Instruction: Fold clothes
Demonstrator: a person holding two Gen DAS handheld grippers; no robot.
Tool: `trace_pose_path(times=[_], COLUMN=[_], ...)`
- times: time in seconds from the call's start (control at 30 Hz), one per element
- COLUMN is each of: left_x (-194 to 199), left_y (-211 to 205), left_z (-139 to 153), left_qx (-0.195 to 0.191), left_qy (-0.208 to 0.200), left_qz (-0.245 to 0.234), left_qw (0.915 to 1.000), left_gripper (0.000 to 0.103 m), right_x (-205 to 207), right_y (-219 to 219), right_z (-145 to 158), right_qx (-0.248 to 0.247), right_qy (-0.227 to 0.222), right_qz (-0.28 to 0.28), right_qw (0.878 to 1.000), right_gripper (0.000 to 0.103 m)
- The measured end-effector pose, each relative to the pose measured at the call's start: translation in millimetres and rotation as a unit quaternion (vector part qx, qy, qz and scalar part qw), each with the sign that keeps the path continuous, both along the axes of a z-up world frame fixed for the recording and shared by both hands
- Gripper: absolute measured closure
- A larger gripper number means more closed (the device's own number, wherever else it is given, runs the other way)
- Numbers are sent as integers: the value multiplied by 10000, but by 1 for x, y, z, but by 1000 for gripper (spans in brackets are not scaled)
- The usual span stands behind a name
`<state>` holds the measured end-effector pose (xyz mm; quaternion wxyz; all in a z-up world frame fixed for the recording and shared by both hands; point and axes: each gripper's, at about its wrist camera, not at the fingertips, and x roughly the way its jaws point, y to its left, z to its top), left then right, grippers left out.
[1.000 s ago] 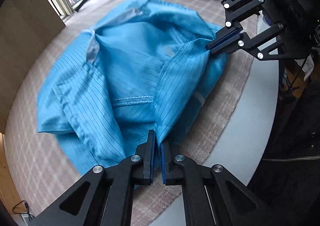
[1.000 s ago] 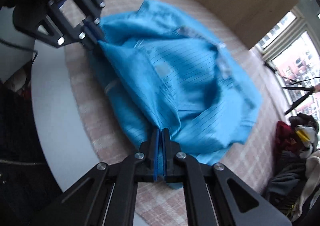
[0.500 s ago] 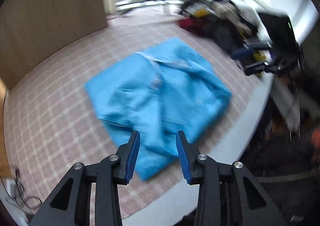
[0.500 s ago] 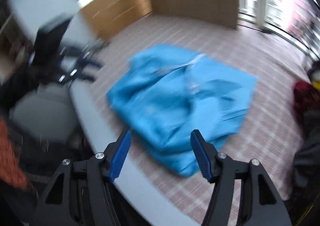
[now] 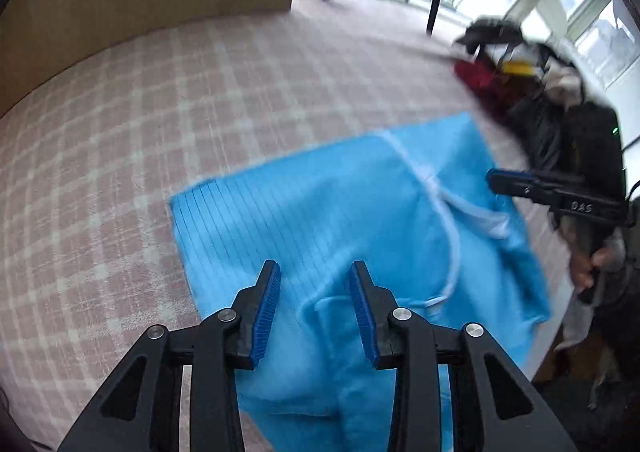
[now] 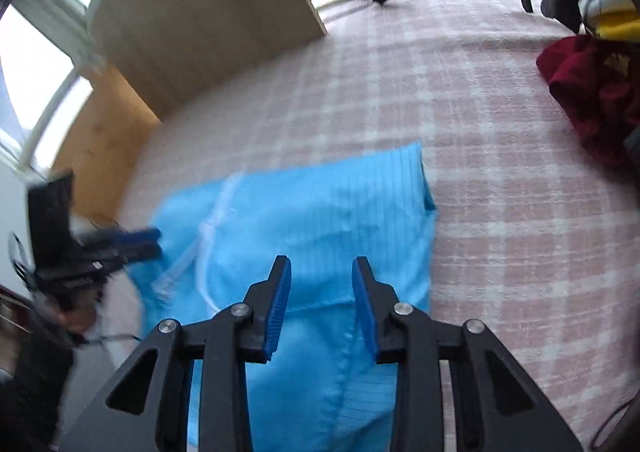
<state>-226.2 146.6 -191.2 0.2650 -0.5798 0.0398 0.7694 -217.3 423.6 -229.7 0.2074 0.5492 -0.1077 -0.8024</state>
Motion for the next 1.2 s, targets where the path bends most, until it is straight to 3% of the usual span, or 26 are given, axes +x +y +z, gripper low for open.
trace_pose_path(times=[0.07, 0.17, 0.23, 0.3, 0.4, 0.53, 0.6, 0.7, 0.9, 0.97, 1.2], left_x=[2, 7, 10, 16, 26, 41, 49, 55, 76, 78, 59], left_y=[-1, 0, -4, -19, -57, -114, -134, -139, -129, -128, -116], left_z=[-11, -8, 4, 24, 45, 62, 64, 61, 55, 55, 36], left_qx=[-42, -125, -104, 11, 375, 1010, 1299, 1384, 1496, 1552, 1671], left_qy=[-63, 0, 52, 258, 238, 190, 66, -90, -198, -174, -467], left_qz=[-30, -110, -63, 177, 852, 1827, 2151, 2265, 2192, 2185, 2039], left_qw=[10000, 9999, 9999, 9995, 9954, 9778, 9679, 9641, 9639, 9633, 9635], left_gripper=[68, 69, 69, 68, 68, 58, 58, 57, 56, 53, 51], right_x=[5, 8, 11, 15, 23, 34, 41, 50, 60, 62, 49], right_y=[1, 1, 11, 25, 59, 106, 122, 129, 111, 105, 87], right_z=[-8, -10, 4, 20, 36, 55, 57, 49, 38, 39, 17], right_qx=[140, 273, 33, -286, -765, -1396, -1588, -1612, -1335, -1349, -974], right_qy=[-68, -167, -109, -12, 114, 277, 275, 145, -118, -125, -361], right_qz=[70, 202, 84, -95, -679, -1517, -1828, -1943, -1590, -1510, -1217], right_qw=[9999, 9993, 9999, 9995, 9947, 9781, 9698, 9675, 9781, 9792, 9871], right_gripper=[85, 89, 88, 85, 63, 58, 50, 46, 45, 37, 35])
